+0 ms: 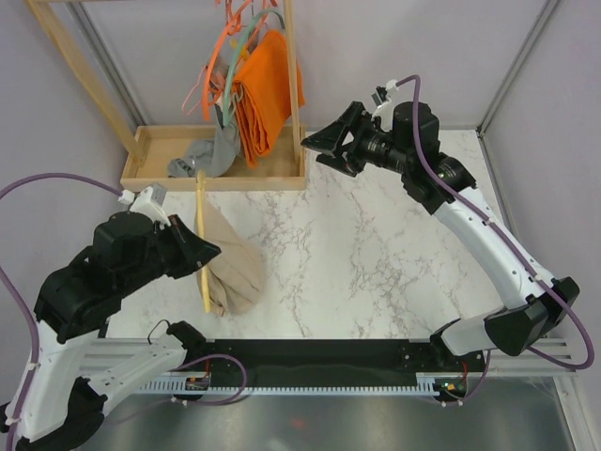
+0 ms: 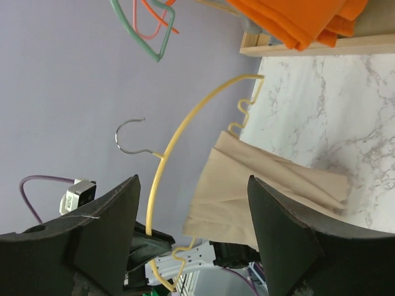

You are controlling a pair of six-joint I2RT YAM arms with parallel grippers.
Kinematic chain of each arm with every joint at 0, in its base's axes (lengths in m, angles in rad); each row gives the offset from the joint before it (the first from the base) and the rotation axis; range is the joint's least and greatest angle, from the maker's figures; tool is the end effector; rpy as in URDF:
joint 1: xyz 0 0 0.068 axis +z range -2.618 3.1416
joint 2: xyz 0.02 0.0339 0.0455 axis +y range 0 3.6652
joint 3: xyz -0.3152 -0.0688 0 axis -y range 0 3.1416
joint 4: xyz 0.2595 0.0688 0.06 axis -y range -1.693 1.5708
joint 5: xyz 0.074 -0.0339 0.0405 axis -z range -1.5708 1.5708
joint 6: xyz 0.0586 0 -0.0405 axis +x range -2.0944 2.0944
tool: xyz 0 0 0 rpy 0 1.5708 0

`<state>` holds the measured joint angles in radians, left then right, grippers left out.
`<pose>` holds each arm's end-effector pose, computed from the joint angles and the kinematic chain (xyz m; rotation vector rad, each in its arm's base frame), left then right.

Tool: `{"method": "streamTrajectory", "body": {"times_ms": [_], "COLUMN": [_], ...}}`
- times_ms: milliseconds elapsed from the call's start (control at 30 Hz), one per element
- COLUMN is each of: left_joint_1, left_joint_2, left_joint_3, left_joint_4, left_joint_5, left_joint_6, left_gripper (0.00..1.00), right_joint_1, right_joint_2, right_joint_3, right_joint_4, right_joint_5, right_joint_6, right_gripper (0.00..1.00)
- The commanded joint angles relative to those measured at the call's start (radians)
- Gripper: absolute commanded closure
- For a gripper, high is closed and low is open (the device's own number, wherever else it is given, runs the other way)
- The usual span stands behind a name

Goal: Place the trousers on the hanger
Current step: Place the hanger at the clothesline.

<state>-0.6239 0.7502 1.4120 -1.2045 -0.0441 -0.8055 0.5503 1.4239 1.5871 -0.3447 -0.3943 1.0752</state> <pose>0.0589 -0.0392 0.4668 -0.2287 2.2073 -0.7842 0.2833 0.2002 0.5035 0.1953 1.9956 1.4684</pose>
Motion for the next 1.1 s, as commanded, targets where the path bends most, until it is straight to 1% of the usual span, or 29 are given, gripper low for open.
{"method": "streamTrajectory", "body": {"times_ms": [0, 67, 167, 267, 300, 367, 433, 467, 500, 533, 600, 667, 700, 767, 833, 867, 900, 967, 1000, 1067], "left_joint_1": [0.001, 0.001, 0.001, 0.003, 0.006, 0.022, 0.123, 0.185, 0.314, 0.369, 0.474, 0.521, 0.564, 0.604, 0.621, 0.650, 0.656, 0.680, 0.693, 0.733], "left_joint_2": [0.052, 0.090, 0.115, 0.184, 0.230, 0.274, 0.349, 0.376, 0.394, 0.423, 0.446, 0.477, 0.495, 0.556, 0.596, 0.638, 0.656, 0.701, 0.747, 0.785], "left_joint_3": [0.112, 0.145, 0.189, 0.263, 0.301, 0.338, 0.392, 0.407, 0.422, 0.426, 0.435, 0.435, 0.442, 0.462, 0.507, 0.521, 0.557, 0.605, 0.657, 0.726], "left_joint_4": [-0.093, -0.121, -0.110, -0.106, -0.089, -0.058, 0.006, 0.023, 0.045, 0.089, 0.158, 0.259, 0.285, 0.335, 0.361, 0.402, 0.419, 0.445, 0.465, 0.494], "left_joint_5": [-0.238, -0.309, -0.396, -0.488, -0.522, -0.539, -0.453, -0.389, -0.323, -0.215, -0.107, -0.057, 0.011, 0.065, 0.131, 0.166, 0.220, 0.260, 0.306, 0.361], "left_joint_6": [-0.073, -0.083, -0.077, -0.067, -0.058, -0.020, 0.049, 0.064, 0.072, 0.084, 0.098, 0.101, 0.097, 0.085, 0.080, 0.081, 0.083, 0.088, 0.092, 0.098], "left_gripper": [0.98, 0.98, 0.98, 0.98, 0.98, 0.98, 0.98, 0.98, 0.98, 0.98, 0.98, 0.98, 0.98, 0.98, 0.98, 0.98, 0.98, 0.98, 0.98, 0.98], "right_joint_1": [-0.024, -0.035, -0.044, -0.056, -0.056, -0.061, -0.064, -0.066, -0.070, -0.073, -0.090, -0.116, -0.127, -0.144, -0.144, -0.142, -0.144, -0.145, -0.147, -0.156], "right_joint_2": [-0.033, -0.029, -0.025, -0.016, -0.013, 0.001, 0.009, 0.010, 0.013, 0.017, 0.035, 0.050, 0.053, 0.067, 0.082, 0.090, 0.095, 0.105, 0.107, 0.112], "right_joint_3": [0.040, 0.037, 0.042, 0.057, 0.068, 0.082, 0.096, 0.097, 0.111, 0.120, 0.164, 0.195, 0.217, 0.246, 0.292, 0.304, 0.326, 0.341, 0.352, 0.358], "right_joint_4": [-0.017, -0.020, -0.025, -0.037, -0.048, -0.071, -0.103, -0.114, -0.143, -0.157, -0.220, -0.270, -0.278, -0.298, -0.300, -0.300, -0.298, -0.298, -0.298, -0.297], "right_joint_5": [-0.015, -0.024, -0.041, -0.070, -0.089, -0.115, -0.161, -0.176, -0.190, -0.219, -0.245, -0.277, -0.287, -0.305, -0.311, -0.314, -0.313, -0.310, -0.308, -0.304], "right_joint_6": [-0.031, -0.031, -0.034, -0.043, -0.049, -0.069, -0.093, -0.104, -0.115, -0.130, -0.182, -0.230, -0.238, -0.267, -0.281, -0.285, -0.297, -0.304, -0.311, -0.313], "right_gripper": [0.22, 0.22, 0.23, 0.23, 0.23, 0.23, 0.23, 0.24, 0.24, 0.24, 0.24, 0.24, 0.24, 0.25, 0.26, 0.26, 0.26, 0.26, 0.27, 0.26]}}
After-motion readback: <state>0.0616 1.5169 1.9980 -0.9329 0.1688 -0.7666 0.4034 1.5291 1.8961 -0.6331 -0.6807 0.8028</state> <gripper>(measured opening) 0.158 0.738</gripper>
